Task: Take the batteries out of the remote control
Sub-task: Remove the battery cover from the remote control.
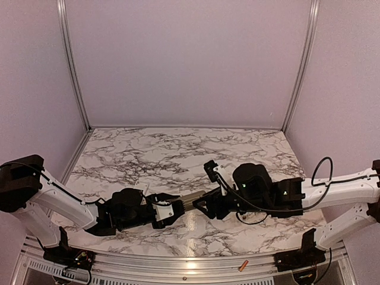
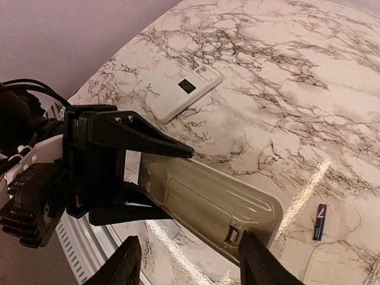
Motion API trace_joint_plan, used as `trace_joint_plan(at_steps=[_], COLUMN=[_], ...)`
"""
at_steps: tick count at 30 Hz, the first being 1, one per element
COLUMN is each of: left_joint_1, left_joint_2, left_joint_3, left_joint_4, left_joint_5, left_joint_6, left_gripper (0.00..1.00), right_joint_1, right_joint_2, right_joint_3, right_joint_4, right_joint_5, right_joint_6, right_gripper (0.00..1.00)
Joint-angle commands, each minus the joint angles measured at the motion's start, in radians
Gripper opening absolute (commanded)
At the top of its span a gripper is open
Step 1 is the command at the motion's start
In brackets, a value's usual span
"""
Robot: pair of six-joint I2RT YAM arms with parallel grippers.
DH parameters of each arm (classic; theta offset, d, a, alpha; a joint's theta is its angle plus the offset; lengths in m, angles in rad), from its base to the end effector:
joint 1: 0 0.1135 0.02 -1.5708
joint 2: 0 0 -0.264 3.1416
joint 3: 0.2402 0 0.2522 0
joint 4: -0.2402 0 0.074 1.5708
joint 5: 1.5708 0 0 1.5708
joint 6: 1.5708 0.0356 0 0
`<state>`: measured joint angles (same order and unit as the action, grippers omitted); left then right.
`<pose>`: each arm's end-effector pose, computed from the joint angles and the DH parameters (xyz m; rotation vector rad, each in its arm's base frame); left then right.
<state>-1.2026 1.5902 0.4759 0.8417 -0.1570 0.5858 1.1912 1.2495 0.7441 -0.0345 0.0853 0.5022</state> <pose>0.1103 -0.2705 0.1546 1.3706 1.2420 -0.2869 0.1043 0.2533 0.2416 -0.7078 2.1336 0.8902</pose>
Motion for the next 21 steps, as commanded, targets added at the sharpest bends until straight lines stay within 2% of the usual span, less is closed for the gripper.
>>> trace_joint_plan(at_steps=[1,21], left_joint_1=[0.000,0.000], left_joint_2=[0.011,0.019], left_joint_3=[0.027,0.041], left_joint_4=[0.008,-0.001], left_joint_5=[-0.007,-0.027], left_joint_6=[-0.014,-0.027], left_gripper=[0.00,0.00], right_joint_1=[0.008,0.007], right_joint_2=[0.028,0.152], right_joint_3=[0.051,0.066], right_joint_4=[0.009,0.049], right_joint_5=[0.028,0.071], right_joint_6=[0.006,0.046], right_gripper=[0.54,0.52])
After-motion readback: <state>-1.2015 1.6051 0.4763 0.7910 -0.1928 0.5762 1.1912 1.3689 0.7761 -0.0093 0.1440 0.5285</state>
